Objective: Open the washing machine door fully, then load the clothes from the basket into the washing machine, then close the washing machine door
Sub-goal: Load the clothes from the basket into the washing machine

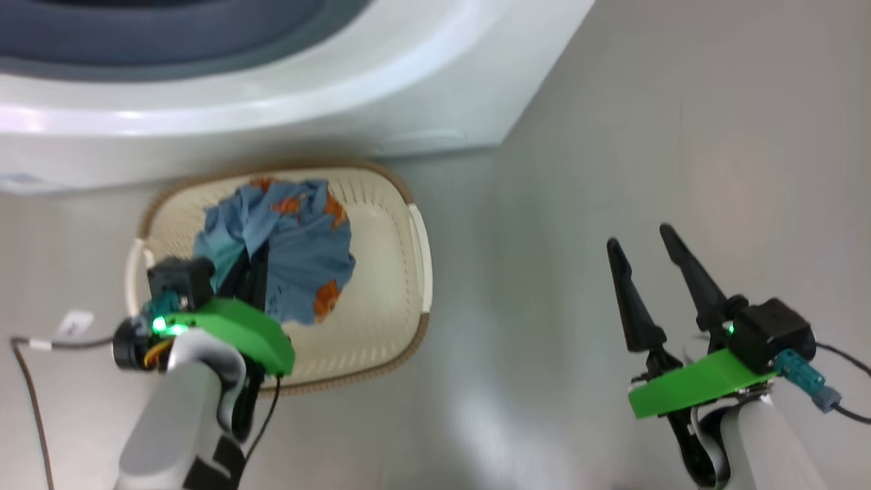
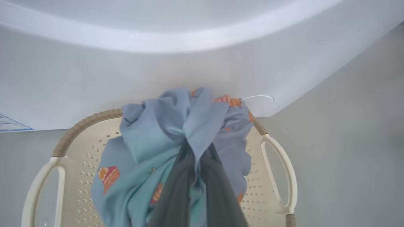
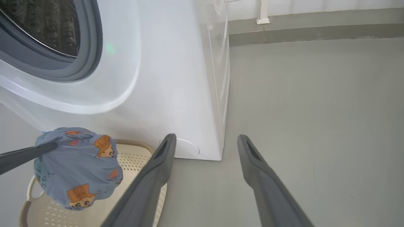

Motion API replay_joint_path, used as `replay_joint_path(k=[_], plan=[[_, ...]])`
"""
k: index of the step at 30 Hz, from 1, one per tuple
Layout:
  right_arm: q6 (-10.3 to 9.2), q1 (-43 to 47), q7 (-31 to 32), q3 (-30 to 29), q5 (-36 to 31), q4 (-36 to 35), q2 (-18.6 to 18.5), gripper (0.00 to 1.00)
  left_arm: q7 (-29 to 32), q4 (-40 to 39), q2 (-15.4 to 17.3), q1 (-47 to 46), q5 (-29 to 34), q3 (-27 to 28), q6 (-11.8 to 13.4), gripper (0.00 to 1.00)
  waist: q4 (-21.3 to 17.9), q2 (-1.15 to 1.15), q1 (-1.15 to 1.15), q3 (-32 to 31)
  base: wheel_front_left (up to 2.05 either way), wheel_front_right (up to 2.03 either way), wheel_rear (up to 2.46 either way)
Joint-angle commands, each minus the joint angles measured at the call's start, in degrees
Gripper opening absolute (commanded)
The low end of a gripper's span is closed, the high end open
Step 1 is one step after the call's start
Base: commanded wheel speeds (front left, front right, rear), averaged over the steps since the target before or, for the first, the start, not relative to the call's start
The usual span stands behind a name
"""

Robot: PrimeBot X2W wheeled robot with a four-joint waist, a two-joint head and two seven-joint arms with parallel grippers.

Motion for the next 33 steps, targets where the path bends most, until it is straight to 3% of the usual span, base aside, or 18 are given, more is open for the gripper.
replay_joint_path(k=[1,15,33], plan=[[0.10,2.0,-0.3,1.3,0.0,-0.6,0.0,1.00,-0.8,-2.4,1.4,2.8,0.0,1.9,0.2,0.00,2.9,0.00,0.00,-9.5,0.00,0.00,0.00],[0.10,7.9,-0.3,2.6,1.4,3.6,0.1,1.00,-0.8,-17.0,1.3,16.8,0.2,4.2,1.5,0.00,4.7,0.00,0.00,-24.5,0.00,0.00,0.00],[0.10,12.5,-0.3,1.3,1.2,2.5,-0.5,1.00,-0.8,-33.5,3.0,28.8,2.5,7.0,6.0,0.00,3.9,0.00,0.00,-32.7,0.00,0.00,0.00]])
